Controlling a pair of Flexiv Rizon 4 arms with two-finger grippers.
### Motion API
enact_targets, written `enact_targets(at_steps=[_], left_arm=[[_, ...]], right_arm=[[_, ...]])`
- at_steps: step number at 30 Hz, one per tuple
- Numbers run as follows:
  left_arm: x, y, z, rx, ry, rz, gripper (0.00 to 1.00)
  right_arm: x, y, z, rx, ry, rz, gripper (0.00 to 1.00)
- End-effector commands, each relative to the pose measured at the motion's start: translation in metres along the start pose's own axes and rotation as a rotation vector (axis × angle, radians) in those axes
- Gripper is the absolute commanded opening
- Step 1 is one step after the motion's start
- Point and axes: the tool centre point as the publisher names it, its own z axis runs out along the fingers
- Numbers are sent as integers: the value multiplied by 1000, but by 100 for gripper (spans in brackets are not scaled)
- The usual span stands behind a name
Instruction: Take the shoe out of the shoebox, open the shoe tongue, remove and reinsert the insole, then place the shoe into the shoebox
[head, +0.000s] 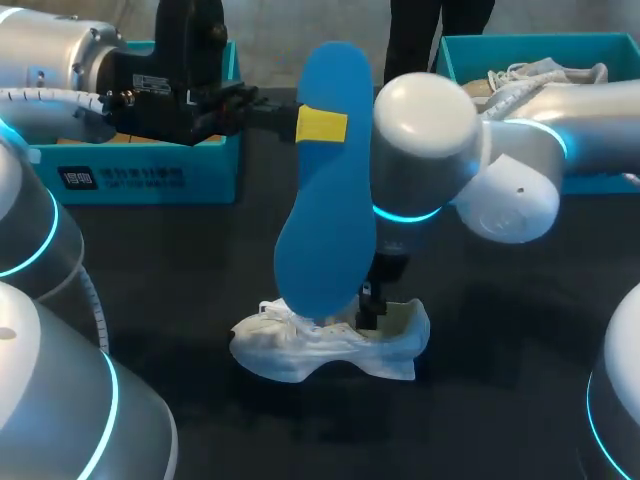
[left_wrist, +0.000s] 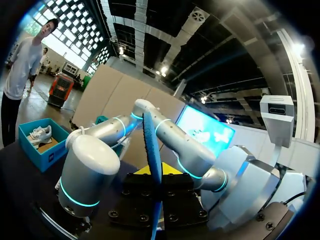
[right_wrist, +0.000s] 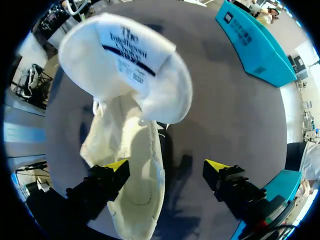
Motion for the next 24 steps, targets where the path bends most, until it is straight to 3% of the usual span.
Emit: enact_targets(at_steps=[1,2,4,6,24], left_arm=[[-1,-1,1,-3,0,-1,0],[-1,-1,1,-3,0,-1,0],[-1,-1,1,-3,0,-1,0],[-1,-1,1,-3,0,-1,0],[-1,-1,1,-3,0,-1,0]], right_arm=[[4,4,18,-1,5,18,69],[4,3,21,-1,14,24,49],[5,1,26,4,19,31,40],[6,1,27,8,22,35,0],[15,-5,10,40,20,98,0]])
